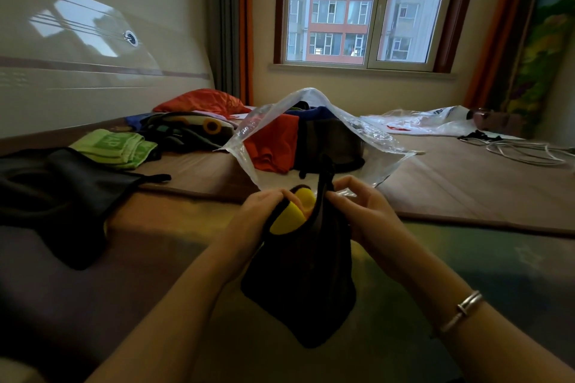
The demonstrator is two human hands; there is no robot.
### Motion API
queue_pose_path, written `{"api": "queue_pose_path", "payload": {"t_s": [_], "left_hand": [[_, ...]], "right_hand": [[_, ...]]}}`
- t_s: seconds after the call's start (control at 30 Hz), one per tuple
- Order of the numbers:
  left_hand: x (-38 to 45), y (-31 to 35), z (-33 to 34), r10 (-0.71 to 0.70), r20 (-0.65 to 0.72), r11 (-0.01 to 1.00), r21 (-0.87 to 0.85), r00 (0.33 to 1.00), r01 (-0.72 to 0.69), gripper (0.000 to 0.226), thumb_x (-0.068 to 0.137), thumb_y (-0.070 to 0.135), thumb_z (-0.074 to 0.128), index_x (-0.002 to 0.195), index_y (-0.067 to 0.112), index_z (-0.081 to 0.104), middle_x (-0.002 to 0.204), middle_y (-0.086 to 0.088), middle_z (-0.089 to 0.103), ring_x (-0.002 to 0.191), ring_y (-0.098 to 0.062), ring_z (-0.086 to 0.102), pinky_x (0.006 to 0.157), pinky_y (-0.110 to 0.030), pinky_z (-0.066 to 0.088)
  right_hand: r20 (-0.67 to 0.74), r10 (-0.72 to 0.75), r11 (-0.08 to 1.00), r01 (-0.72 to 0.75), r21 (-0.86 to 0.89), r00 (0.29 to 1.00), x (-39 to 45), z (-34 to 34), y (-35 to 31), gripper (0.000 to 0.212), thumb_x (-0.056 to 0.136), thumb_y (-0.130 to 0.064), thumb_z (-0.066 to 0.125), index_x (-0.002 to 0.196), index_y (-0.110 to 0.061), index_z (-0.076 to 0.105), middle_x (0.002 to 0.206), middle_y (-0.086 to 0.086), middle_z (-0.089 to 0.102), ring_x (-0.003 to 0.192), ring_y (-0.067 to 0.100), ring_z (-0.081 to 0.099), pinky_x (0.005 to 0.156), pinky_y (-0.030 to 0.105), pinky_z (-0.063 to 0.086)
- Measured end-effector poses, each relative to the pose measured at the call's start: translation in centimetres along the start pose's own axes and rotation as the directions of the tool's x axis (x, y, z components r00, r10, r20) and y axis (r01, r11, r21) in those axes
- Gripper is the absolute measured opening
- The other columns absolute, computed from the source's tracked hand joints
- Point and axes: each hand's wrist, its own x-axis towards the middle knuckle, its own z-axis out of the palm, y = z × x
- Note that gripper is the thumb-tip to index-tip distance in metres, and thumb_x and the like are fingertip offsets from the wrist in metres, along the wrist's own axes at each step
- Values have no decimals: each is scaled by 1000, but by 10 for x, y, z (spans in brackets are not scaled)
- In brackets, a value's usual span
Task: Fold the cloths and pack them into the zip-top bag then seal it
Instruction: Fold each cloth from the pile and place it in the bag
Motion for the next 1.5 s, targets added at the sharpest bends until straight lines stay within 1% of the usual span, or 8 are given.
{"api": "queue_pose_path", "payload": {"t_s": [0.13, 0.23, 0.43, 0.67, 0.83, 1.17, 1.4, 1.5], "left_hand": [[3, 1, 4, -63, -124, 996, -66, 990, 55, 32, 95, 28, 50, 74, 14, 68, 92, -7, 65, 98, -23, 60, 83, -32, 48], [3, -4, 1, 14, -140, 995, 103, 990, 1, 4, 86, 18, 67, 90, 18, 68, 100, -2, 68, 102, -18, 62, 90, -36, 52], [3, -4, -2, 25, -78, 999, -17, 997, -27, 32, 90, 5, 60, 116, 24, 53, 102, -3, 72, 95, -15, 69, 75, -24, 55], [10, -6, -6, 16, -134, 1000, -6, 991, -17, 20, 83, 14, 70, 101, 14, 63, 94, -5, 73, 92, -18, 70, 75, -29, 54], [12, -10, -9, 6, -229, 998, 55, 973, 7, 19, 77, 17, 77, 94, 19, 67, 97, -3, 71, 97, -20, 66, 85, -36, 55], [2, -2, -16, 116, -79, 966, 241, 990, -94, 40, 78, -20, 47, 83, 17, 62, 108, -4, 66, 98, -20, 65, 79, -36, 58], [1, 10, -19, -48, -157, 994, -103, 986, 32, 17, 92, 13, 56, 109, 12, 54, 98, -1, 67, 80, -13, 67, 62, -24, 55], [1, 4, -17, -174, -3, 985, 16, 985, 174, 56, 76, 44, 69, 124, 25, 47, 116, 1, 57, 101, -16, 63, 76, -27, 56]], "right_hand": [[-35, -93, 993, 90, -74, 995, 0, 8, -1, 12, 93, -13, 55, 101, -4, 56, 82, 7, 70, 78, 20, 67, 71, 29, 55], [-115, -160, 974, 138, -178, 980, 5, 11, 3, 6, 92, -11, 59, 95, -5, 59, 81, 6, 67, 76, 14, 65, 68, 24, 53], [-125, -129, 977, 105, -186, 984, 12, 7, 4, 2, 92, -7, 57, 91, -6, 57, 88, 4, 65, 85, 15, 62, 77, 26, 50], [-60, -136, 965, 118, -235, 989, 14, 14, 6, 3, 91, -5, 57, 88, -4, 58, 76, 1, 60, 72, 5, 59, 67, 15, 46], [-37, -81, 963, 68, -261, 996, 15, 16, 9, 7, 90, -6, 60, 84, -7, 57, 84, 12, 58, 81, 18, 57, 76, 29, 44], [-387, -202, 952, 89, -292, 900, 19, 9, 2, 11, 86, -5, 64, 77, -6, 58, 70, 5, 60, 68, 14, 58, 63, 23, 48], [-392, -188, 954, 73, -290, 901, 16, 4, 2, 7, 87, -5, 64, 83, -3, 58, 74, 7, 60, 69, 13, 59, 59, 15, 49], [-411, -164, 969, 70, -236, 897, 15, 2, 1, 5, 87, -5, 63, 85, -5, 58, 79, 8, 63, 76, 17, 63, 63, 19, 53]]}}
